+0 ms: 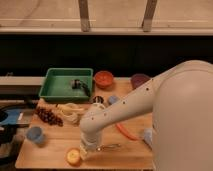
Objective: Place fork in purple bowl
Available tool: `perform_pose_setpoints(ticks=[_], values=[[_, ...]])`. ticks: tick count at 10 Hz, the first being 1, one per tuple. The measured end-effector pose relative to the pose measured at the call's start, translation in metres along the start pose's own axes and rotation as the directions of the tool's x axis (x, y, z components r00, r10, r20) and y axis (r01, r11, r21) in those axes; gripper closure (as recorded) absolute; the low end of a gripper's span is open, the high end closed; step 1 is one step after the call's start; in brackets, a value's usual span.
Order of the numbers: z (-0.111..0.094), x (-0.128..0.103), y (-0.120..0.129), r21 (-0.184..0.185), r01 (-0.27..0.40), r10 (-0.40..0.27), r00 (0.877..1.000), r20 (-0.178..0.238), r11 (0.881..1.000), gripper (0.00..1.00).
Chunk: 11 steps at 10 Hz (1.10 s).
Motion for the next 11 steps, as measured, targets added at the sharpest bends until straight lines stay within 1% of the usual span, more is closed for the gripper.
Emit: perform_pose_setpoints(ticks=[3, 4, 5, 6, 7, 8, 9, 10, 11], values=[[0.008, -0.003, 0.0, -0.007, 0.002, -0.002, 1.0, -0.016, 1.0, 0.39], [0.011, -0.004, 0.0, -0.003, 0.002, -0.002, 1.0, -0.026, 1.0, 0.39], [0.014, -0.006, 0.001, 0.023, -0.01, 0.011, 0.999, -0.043, 1.0, 0.39], [0.017, -0.008, 0.002, 0.055, -0.014, 0.017, 0.998, -0.054, 0.998, 0.39], [0.02, -0.011, 0.005, 0.08, -0.011, 0.016, 0.998, -0.064, 0.997, 0.39], [0.023, -0.012, 0.002, 0.086, -0.019, 0.025, 0.997, -0.071, 0.996, 0.4], [0.025, -0.013, 0.002, 0.091, -0.022, 0.029, 0.997, -0.076, 0.996, 0.45], [0.026, -0.014, 0.003, 0.095, -0.021, 0.029, 0.996, -0.079, 0.995, 0.52], [0.027, -0.013, 0.002, 0.099, -0.025, 0.033, 0.996, -0.081, 0.995, 0.62]])
